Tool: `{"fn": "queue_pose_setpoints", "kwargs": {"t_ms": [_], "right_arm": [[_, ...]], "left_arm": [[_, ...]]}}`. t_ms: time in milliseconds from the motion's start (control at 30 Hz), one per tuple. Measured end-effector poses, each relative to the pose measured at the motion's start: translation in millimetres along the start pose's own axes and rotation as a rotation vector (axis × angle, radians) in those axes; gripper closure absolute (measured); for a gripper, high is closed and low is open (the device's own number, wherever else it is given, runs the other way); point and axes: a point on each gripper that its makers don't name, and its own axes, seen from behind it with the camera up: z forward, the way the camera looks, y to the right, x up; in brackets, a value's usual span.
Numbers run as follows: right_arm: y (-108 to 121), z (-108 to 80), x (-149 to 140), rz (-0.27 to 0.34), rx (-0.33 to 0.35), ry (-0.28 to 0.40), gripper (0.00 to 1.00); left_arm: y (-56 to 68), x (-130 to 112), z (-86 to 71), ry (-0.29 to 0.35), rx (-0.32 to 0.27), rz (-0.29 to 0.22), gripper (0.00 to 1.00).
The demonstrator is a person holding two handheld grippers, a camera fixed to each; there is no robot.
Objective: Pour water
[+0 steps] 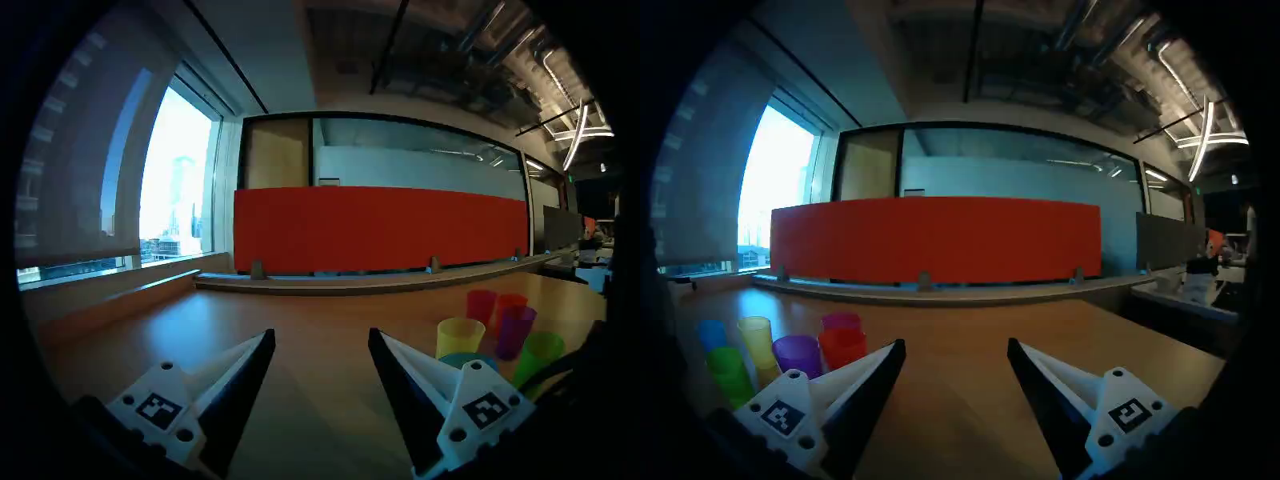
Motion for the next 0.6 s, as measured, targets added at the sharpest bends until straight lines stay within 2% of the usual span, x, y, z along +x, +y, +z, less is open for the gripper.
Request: {"fn": "queue_pose_setpoints", "kwargs": {"t_ms": [600], "right_arm": [[0.3, -1.2, 0.1, 0.003, 0.005, -0.001, 0.01]], "left_arm": [[-0.3, -0.5, -0.1, 0.0, 0.0, 0.0, 0.14]]}}
